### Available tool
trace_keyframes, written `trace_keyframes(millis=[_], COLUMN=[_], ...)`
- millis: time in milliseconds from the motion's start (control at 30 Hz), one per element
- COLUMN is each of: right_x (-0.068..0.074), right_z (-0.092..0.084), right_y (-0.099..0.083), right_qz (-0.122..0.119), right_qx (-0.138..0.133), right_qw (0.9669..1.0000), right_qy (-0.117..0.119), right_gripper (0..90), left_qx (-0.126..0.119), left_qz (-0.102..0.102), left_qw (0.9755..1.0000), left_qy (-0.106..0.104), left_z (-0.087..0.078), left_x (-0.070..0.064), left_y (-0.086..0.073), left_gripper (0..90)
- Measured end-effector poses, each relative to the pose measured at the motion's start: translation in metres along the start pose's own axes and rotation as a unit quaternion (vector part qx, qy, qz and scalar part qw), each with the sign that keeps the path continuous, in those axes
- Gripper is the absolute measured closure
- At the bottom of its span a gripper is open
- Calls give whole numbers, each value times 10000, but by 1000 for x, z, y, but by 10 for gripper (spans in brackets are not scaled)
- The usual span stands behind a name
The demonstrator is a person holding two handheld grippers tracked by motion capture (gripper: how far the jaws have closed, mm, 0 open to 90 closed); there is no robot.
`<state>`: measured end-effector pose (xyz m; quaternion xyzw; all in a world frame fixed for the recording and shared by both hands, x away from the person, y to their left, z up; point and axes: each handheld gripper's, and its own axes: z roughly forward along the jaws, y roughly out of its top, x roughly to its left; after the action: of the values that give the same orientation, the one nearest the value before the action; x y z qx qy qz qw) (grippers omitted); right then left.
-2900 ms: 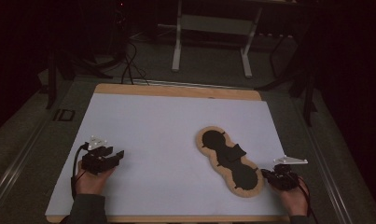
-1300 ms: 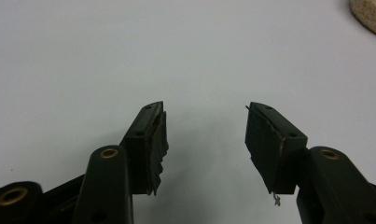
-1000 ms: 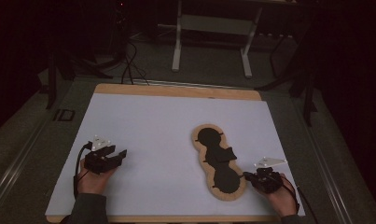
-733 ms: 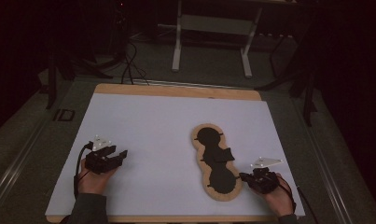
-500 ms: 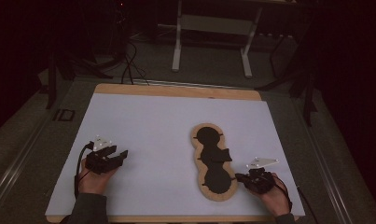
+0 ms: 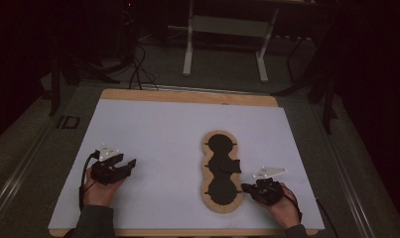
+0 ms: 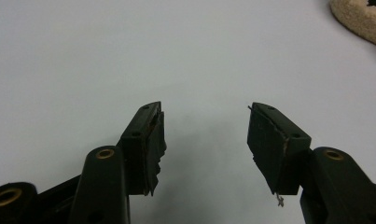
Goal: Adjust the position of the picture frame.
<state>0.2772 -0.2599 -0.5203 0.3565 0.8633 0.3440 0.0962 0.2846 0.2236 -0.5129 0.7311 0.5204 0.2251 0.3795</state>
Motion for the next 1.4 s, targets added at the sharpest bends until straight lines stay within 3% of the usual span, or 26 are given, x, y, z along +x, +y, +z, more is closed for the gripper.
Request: trace_keyframes(millis=[900,1400], right_x=[28,39], right_z=[25,35], right_y=[24,39], right_qz=[-68,-169], right_qx=[-81,-175], right_qw=[9994,9993], right_qy=[315,270], right_gripper=[900,900], left_qx=[-14,-14], left_qz=[38,76], left_qw=[9998,9996], left_qy=[-199,-273], left_z=[0,1], left_x=[-2,-3], left_y=[1,1], left_gripper=[514,534])
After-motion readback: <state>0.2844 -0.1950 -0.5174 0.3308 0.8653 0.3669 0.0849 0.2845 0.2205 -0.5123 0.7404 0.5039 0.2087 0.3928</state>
